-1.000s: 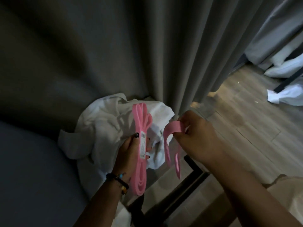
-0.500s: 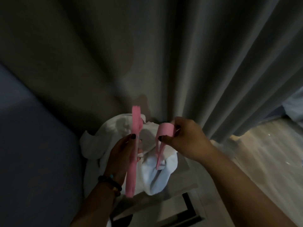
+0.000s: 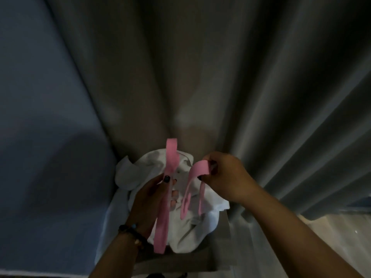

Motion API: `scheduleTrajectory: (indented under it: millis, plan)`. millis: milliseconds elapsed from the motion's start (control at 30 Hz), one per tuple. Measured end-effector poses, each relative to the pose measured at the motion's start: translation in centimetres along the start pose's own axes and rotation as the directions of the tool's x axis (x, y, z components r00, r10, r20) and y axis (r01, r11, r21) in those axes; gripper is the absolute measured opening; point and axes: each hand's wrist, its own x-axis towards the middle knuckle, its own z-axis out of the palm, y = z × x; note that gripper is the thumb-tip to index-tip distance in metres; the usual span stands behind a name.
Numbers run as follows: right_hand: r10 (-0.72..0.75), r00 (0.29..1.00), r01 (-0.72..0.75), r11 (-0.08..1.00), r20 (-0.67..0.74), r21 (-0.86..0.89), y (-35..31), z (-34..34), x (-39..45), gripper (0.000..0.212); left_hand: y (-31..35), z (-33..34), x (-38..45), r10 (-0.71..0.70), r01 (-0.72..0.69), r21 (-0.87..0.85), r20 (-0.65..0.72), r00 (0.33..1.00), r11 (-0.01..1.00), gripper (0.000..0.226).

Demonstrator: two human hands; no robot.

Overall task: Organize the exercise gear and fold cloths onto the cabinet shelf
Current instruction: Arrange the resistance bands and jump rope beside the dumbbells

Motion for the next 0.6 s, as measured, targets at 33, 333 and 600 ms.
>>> scheduleTrajectory:
  millis: [33,333,600]
  plan:
    - [-0.027,1.0,0.027,1.0,0.008,-0.011,-0.3,0.2,0.3,0.021,0.2,-0.5,-0.2,0.006,-0.006,-0.015,0.014,1.0,1.0,0.026]
    - [-0.149,0.987,0.149,0.989,0.061,-0.001,-4.4,3.0,1.7,0.038,0.6,-5.4,-1.7,-0.063,0.046,-0.294,-0.05,0.997,0.955,0.042]
    - [-0.217,0.97,0.211,0.975,0.107,0.064,-9.2,4.4,3.2,0.019,2.6,-9.3,-2.7,-0.055,0.027,-0.172,-0.16,0.986,0.985,0.04]
